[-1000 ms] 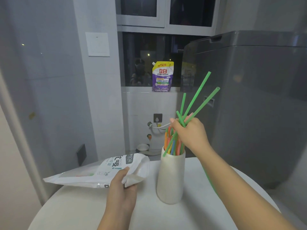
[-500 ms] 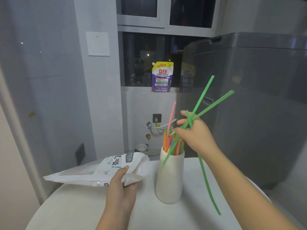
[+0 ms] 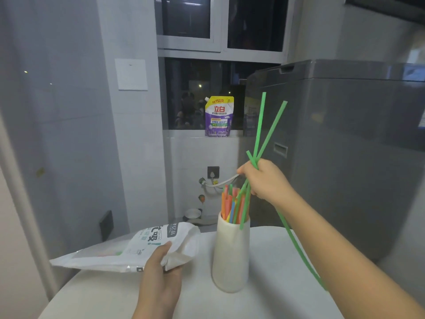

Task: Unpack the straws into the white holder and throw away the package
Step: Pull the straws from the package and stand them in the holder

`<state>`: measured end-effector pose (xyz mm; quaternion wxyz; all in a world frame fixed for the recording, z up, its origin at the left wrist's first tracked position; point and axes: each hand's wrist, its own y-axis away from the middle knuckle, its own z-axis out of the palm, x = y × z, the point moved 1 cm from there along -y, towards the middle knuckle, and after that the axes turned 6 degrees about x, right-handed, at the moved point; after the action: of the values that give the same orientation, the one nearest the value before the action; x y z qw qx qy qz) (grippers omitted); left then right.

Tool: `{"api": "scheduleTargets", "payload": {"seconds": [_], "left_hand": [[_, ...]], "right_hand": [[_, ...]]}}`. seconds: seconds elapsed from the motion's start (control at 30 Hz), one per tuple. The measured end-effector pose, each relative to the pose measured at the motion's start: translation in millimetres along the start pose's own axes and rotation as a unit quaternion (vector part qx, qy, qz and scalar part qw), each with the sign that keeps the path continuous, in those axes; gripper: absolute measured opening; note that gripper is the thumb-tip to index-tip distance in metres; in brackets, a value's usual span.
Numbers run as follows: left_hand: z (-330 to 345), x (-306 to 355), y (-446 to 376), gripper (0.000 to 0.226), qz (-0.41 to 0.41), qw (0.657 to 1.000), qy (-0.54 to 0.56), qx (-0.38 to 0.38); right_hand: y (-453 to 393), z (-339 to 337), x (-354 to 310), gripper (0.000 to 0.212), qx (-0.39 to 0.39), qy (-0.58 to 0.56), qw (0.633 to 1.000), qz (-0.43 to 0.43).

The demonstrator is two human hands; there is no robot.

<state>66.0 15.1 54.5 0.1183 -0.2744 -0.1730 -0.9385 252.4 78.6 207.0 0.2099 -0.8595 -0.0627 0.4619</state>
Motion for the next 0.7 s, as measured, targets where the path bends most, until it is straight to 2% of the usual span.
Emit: {"api": "scheduleTargets", "payload": {"seconds": [0.17,0.37,0.57,0.7], "left_hand": [[1,0,-1,0.015,-0.005,1.0,0.013,0.001],[3,-3,-1,0.015,-0.006,1.0,0.008,0.01],[7,-4,4,0.018,-0.003,0.999,0.029,0.018],[7,-4,5,0.02,0.003,0.999,0.035,0.027]], "right_hand": [[-2,-8,-4,0.034,-0.039,0.094,0.995,-0.002],[4,-30,-11,0.026,0.018,0.079,0.995,-0.062],[24,-35,-7,0.015,-0.071,0.108,0.989,-0.066],[27,-34,-4,0.014,0.007,0.055,0.995,-0.085]]}}
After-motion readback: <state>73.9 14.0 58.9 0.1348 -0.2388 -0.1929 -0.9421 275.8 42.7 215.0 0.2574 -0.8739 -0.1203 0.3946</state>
